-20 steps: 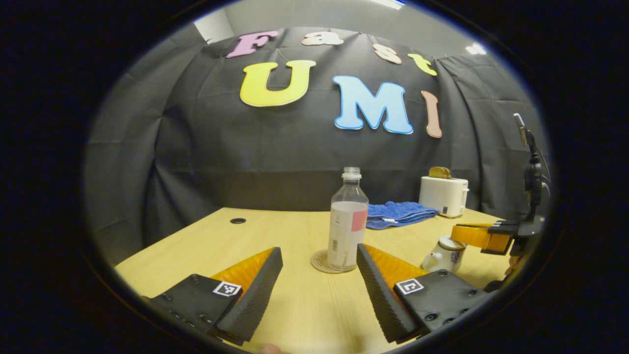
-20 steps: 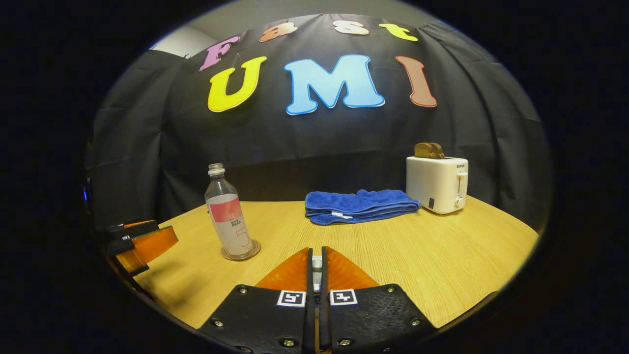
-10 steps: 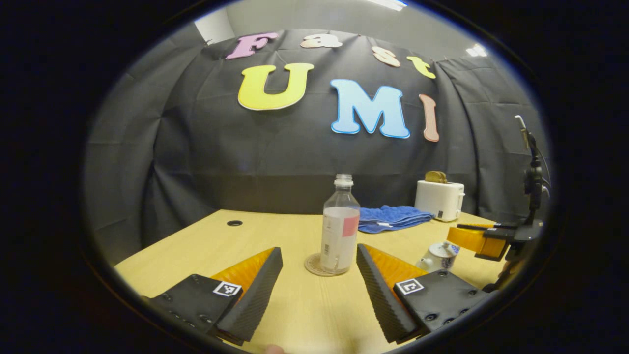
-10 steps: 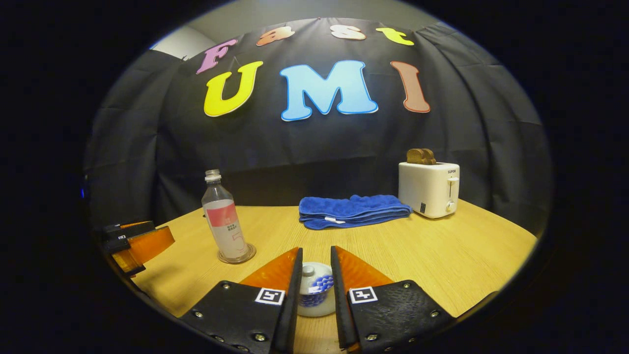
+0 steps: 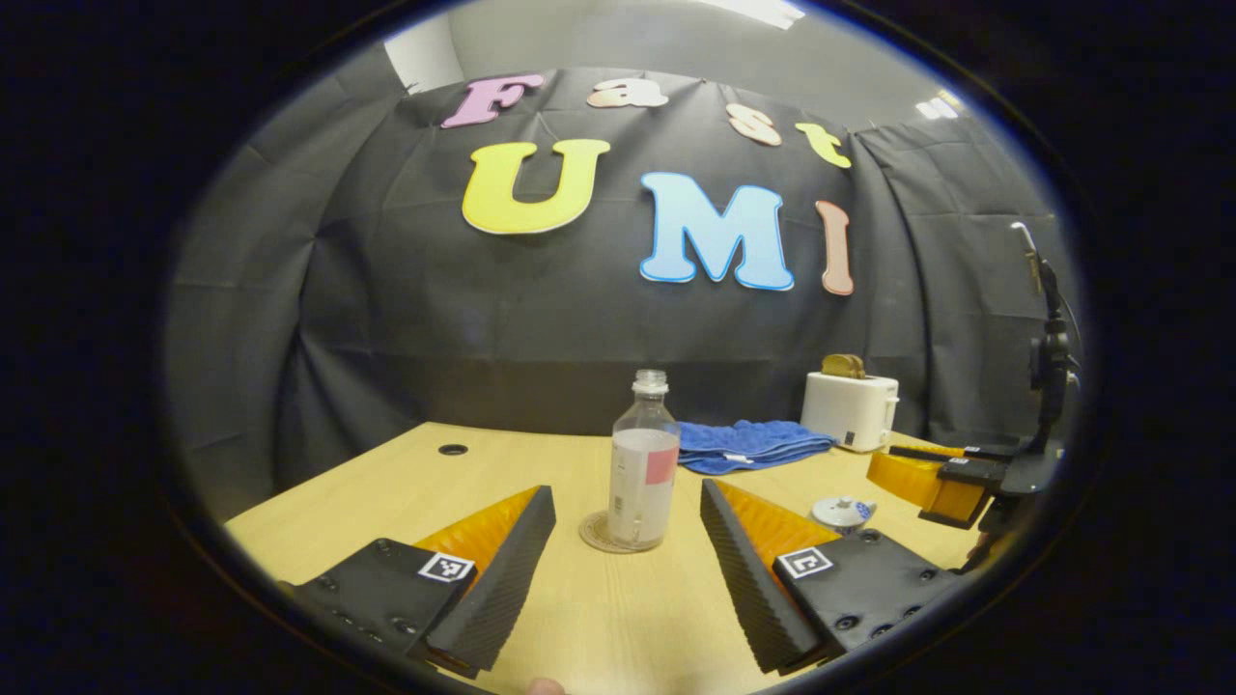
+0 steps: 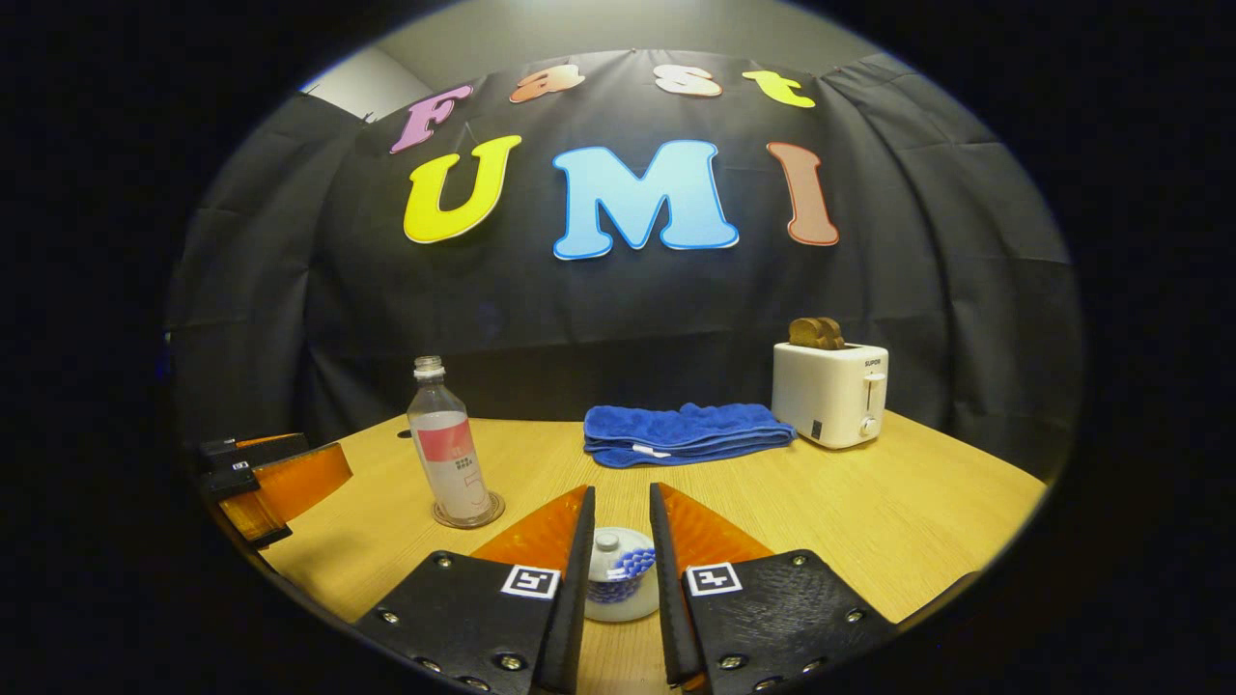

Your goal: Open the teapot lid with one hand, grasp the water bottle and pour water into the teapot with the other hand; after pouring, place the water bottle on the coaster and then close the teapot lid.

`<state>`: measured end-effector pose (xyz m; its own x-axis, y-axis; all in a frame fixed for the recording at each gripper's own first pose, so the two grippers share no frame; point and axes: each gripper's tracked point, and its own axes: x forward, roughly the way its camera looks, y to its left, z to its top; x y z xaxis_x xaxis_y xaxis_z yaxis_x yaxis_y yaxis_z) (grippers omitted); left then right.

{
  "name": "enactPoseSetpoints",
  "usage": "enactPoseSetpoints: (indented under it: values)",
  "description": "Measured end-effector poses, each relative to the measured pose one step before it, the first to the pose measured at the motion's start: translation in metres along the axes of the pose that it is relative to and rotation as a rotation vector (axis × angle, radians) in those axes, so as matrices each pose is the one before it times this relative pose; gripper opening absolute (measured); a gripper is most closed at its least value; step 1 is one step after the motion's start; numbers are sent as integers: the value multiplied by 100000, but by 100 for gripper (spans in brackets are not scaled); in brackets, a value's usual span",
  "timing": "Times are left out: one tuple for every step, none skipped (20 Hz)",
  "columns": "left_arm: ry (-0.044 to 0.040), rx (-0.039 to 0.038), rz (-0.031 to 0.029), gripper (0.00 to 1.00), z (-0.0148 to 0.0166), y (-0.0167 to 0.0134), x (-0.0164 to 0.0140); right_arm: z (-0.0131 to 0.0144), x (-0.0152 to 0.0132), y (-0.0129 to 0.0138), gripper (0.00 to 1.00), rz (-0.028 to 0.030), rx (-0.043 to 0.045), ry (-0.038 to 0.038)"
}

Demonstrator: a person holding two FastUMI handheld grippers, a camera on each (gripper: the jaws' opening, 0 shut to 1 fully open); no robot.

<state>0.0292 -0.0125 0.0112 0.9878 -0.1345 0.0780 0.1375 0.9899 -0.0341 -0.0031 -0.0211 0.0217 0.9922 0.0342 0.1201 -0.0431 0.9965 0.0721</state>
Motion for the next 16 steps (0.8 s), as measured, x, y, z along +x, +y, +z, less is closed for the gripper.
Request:
enactPoseSetpoints:
  values:
    - [-578,-66,157,100,258,-184,-502,427,-534,7,34,-673,-283,-894]
    - [-751,-751,-121,100,179,-184,-586,335,-605,105,33,-457,33,-1212]
    - [-573,-862,269,100,143,-150,-551,316,-642,123,34,-328,339,-940]
    - [-624,-458,723,100,-109,58,-508,127,-540,170,34,59,559,-1030]
    - [-783,186,1051,100,4,58,-559,186,-723,160,34,-38,560,-1135]
    - [-621,857,1257,100,-32,96,-518,49,-591,85,34,-196,216,-945]
    - [-130,729,1142,100,-116,169,-554,-60,-576,37,34,-433,-153,-627]
    - [571,-313,730,100,-391,15,-532,-137,-556,4,34,-337,-198,-729]
    - [214,-799,246,100,-276,-113,-484,-61,-473,31,34,-310,-12,-647]
    - [-87,-246,393,100,-247,-4,-352,-198,-361,46,34,-158,-99,-141]
    - [-4,354,301,100,-165,2,-300,-439,-200,78,34,40,-317,651]
    - [344,594,568,100,-327,89,-188,-512,-192,11,34,104,-244,707]
    - [178,271,650,100,-167,92,-342,-369,-173,57,31,119,154,417]
    - [-336,-181,253,100,-14,3,-103,-404,-98,28,33,126,354,709]
    - [-561,-201,78,100,-20,6,-218,-251,-93,113,34,258,416,304]
    - [-304,174,207,100,-124,-15,-118,-320,-69,23,34,126,50,444]
